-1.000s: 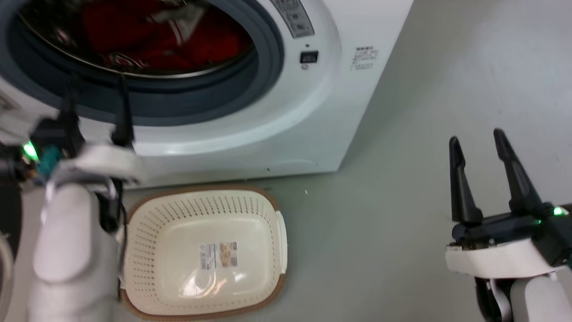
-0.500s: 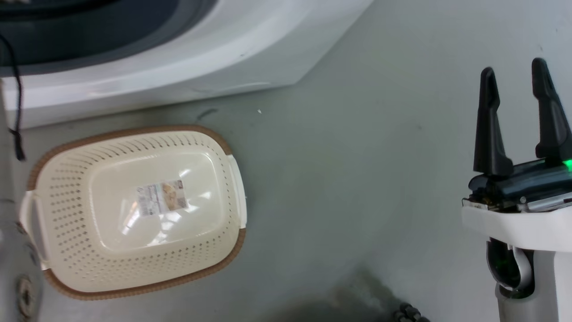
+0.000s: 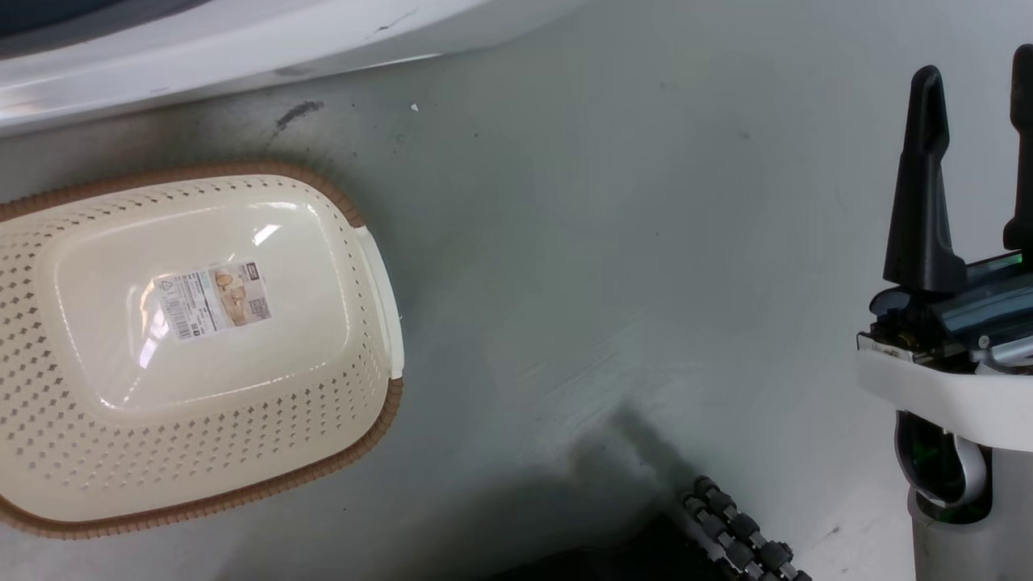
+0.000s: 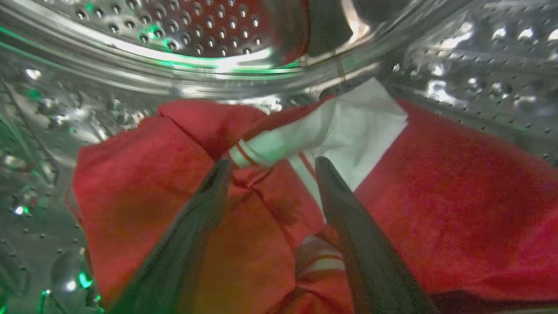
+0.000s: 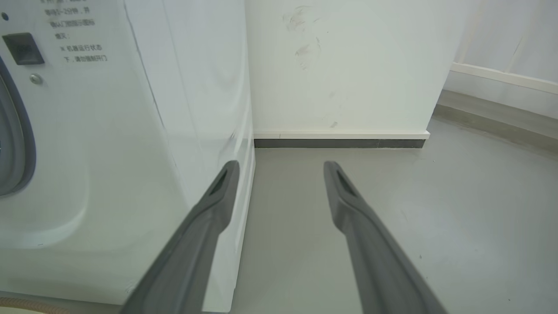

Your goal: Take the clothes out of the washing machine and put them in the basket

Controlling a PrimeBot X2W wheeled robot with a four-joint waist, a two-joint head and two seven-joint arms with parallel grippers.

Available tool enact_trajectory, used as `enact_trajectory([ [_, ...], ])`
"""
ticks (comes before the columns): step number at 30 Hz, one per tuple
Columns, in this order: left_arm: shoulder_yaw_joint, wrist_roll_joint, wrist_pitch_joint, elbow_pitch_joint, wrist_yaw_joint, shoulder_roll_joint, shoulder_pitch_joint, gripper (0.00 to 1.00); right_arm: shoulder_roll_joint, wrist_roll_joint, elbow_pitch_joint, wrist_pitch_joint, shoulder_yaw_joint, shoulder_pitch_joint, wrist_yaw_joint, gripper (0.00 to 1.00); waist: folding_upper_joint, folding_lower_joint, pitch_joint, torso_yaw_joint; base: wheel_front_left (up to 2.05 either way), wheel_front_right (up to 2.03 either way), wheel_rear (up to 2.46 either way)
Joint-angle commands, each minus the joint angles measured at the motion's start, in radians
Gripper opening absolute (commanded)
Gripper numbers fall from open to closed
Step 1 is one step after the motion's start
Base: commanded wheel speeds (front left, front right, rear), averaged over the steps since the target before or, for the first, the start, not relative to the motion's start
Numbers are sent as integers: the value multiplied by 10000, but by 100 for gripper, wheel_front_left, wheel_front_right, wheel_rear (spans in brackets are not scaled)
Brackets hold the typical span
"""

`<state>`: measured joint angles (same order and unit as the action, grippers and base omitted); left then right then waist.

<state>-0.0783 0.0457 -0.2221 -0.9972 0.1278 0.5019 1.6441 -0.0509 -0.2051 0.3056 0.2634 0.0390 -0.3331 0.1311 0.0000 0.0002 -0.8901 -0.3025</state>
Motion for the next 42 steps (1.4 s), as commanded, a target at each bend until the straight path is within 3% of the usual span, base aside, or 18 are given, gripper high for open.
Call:
enact_trajectory([
  [1, -55, -62, -194, -75, 6, 17, 210, 100, 12, -51, 58, 21, -17, -149, -7, 100, 0, -2, -119, -2, 0, 0, 0],
  [8, -1387, -830, -2351, -645, 10, 104, 1431, 100, 12, 30, 98, 21, -89, -138, -7, 100, 0, -2, -406, 115, 0, 0, 0],
  [17, -2534, -1723, -4797, -874, 11, 703, 2516, 100, 12, -198, 206, 21, -30, -268, -7, 100, 0, -2, -883, -107, 0, 0, 0],
  [23, -2931, -1728, -5040, -764, 12, 1188, 2572, 100, 12, -374, 229, 21, 72, -330, -7, 100, 0, -2, -1118, -410, 0, 0, 0],
  [32, -3360, -1786, -4969, -824, 12, 1445, 2476, 100, 12, -524, 235, 21, -55, -314, -7, 100, 0, -2, -1240, -480, 0, 0, 0],
  [33, -3414, -1790, -4992, -852, 12, 1478, 2469, 92, 12, -548, 223, 21, -62, -324, -7, 100, 0, -2, -1241, -477, 0, 0, 0],
  [34, -3527, -1805, -4970, -834, 12, 1486, 2427, 0, 12, -570, 213, 21, -58, -339, -7, 100, 0, -2, -1238, -475, 0, 0, 0],
  [42, -4204, -2437, -4108, -491, 13, 1718, 1978, 0, 12, -436, 189, 21, 17, -387, -7, 100, 0, -2, -887, -435, 0, 0, 0],
])
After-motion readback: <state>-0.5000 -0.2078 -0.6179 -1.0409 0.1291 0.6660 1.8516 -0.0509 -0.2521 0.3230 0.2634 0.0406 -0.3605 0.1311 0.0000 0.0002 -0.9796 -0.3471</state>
